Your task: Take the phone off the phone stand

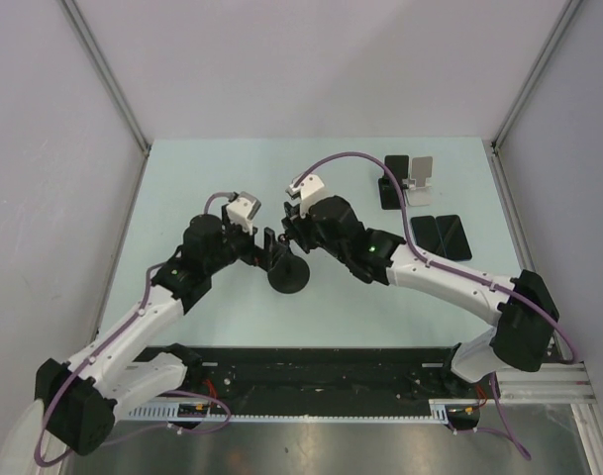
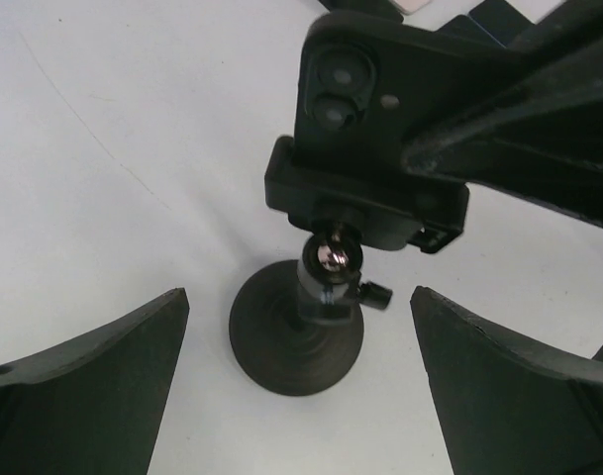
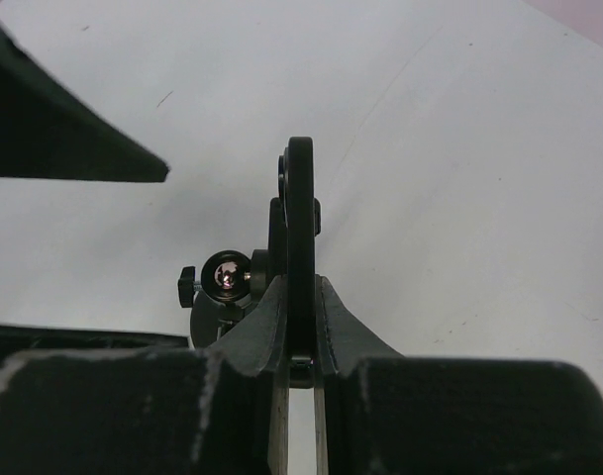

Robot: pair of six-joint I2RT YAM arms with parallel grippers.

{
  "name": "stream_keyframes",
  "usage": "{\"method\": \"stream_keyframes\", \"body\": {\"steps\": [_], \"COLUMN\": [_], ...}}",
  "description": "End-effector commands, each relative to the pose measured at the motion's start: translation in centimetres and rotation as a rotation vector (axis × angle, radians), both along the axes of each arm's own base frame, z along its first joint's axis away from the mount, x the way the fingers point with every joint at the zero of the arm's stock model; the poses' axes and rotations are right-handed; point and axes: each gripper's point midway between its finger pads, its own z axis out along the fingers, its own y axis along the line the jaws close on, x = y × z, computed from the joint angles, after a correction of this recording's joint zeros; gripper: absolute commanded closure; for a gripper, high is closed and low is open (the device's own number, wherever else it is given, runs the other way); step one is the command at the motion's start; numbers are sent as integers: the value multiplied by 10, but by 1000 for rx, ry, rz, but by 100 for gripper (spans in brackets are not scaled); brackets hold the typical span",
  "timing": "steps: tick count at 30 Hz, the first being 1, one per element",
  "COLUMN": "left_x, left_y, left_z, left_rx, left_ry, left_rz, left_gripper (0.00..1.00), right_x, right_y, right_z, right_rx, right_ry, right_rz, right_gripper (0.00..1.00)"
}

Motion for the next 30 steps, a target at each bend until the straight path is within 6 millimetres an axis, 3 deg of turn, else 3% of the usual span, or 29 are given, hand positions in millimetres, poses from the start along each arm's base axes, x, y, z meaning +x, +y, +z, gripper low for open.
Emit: {"method": "stream_keyframes", "body": {"steps": [1, 5, 12, 16, 19, 20, 23, 26, 30], "left_x": [14, 20, 21, 22, 19, 18, 15, 11, 10], "left_y": [-16, -30, -33, -37, -42, -43, -46, -49, -50], "left_z": [17, -2, -31, -34, -36, -36, -34, -33, -31], "left_rx": [31, 58, 106, 100, 92, 91, 87, 88, 85], "left_ry": [-54, 7, 65, 81, 90, 91, 85, 79, 72], "left_rz": [-48, -83, -100, -112, -135, -139, -156, -170, -176], "left_gripper": [0, 6, 20, 29, 48, 60, 78, 91, 98], "right_x": [-15, -19, -22, -19, -15, -14, -7, -1, 6], "right_y": [6, 6, 6, 8, 6, 5, 1, 0, 2], "right_z": [38, 32, 26, 29, 26, 25, 20, 17, 13], "right_rx": [108, 118, 130, 148, 151, 148, 146, 151, 163], "right_ry": [-42, -30, -24, -33, -28, -30, -32, -41, -51], "right_rz": [111, 125, 138, 132, 105, 95, 46, 20, 10], "right_gripper": [100, 100, 100, 100, 99, 96, 85, 76, 69]}}
